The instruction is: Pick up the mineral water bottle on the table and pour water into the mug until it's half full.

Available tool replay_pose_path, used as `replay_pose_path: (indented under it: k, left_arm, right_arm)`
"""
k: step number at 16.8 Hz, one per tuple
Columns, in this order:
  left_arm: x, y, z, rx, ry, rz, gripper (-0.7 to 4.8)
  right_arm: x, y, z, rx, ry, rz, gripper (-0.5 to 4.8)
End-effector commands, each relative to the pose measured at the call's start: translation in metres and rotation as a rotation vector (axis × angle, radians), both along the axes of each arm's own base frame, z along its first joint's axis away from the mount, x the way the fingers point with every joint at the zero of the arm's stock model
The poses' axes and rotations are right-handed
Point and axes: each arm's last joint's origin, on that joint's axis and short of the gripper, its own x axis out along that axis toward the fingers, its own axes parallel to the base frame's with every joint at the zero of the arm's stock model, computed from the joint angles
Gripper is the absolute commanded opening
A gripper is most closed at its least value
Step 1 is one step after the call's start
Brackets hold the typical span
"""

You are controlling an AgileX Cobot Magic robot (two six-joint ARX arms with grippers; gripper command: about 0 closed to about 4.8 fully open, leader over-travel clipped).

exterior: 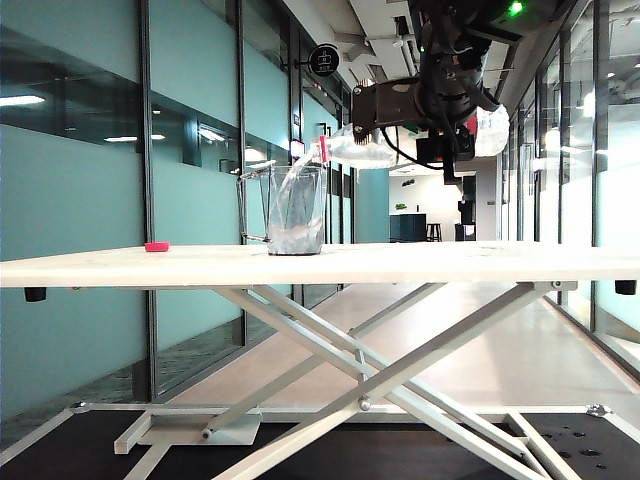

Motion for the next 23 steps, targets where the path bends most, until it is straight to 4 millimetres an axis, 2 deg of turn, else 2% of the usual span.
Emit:
replay_pose_path:
  k: [1,3,6,8,12,15,18,20,23]
  left_arm:
    - [0.000,0.000,0.000,0.005,0.002,0.002,-0.05]
    - [0.000,0.000,0.000,0.009,-0.001,0.002,-0.05]
    - [0.000,0.000,0.000,0.009,-0.001,0.002,-0.05]
    - [0.000,0.000,0.000,0.009,-0.001,0.002,-0.05]
    - [0.000,0.000,0.000,0.009,-0.001,0.002,-0.05]
    - [0.000,0.000,0.000,0.008,-0.001,0.001,-0.05]
    - [0.000,0.000,0.000,0.008,-0.001,-0.001,-0.05]
    - [0.000,0.000,0.000,0.008,-0.001,-0.002,-0.05]
    - [0.000,0.000,0.000,0.009,-0.001,-0.002,-0.05]
  right_arm:
    - [-0.001,0.000,0.014,0.031,-0.064,-0.006,2.07]
    - [-0.001,0.000,0.014,0.037,-0.064,-0.007,2.07]
    - [-0.001,0.002,0.011,0.191,-0.057,0.028,2.08]
    - [-0.003,0.004,0.003,0.303,0.010,0.083,2.07]
    - [-0.002,0.003,0.000,0.720,0.033,0.069,2.08]
    - [0.006,-0.013,-0.003,1.125,0.066,0.119,2.07]
    - [0.011,-0.030,-0.016,1.313,0.087,0.199,2.07]
    - [0.016,-0.045,-0.033,1.447,0.076,0.304,2.08]
    - [0.025,-0.056,-0.056,1.582,0.101,0.405,2.09]
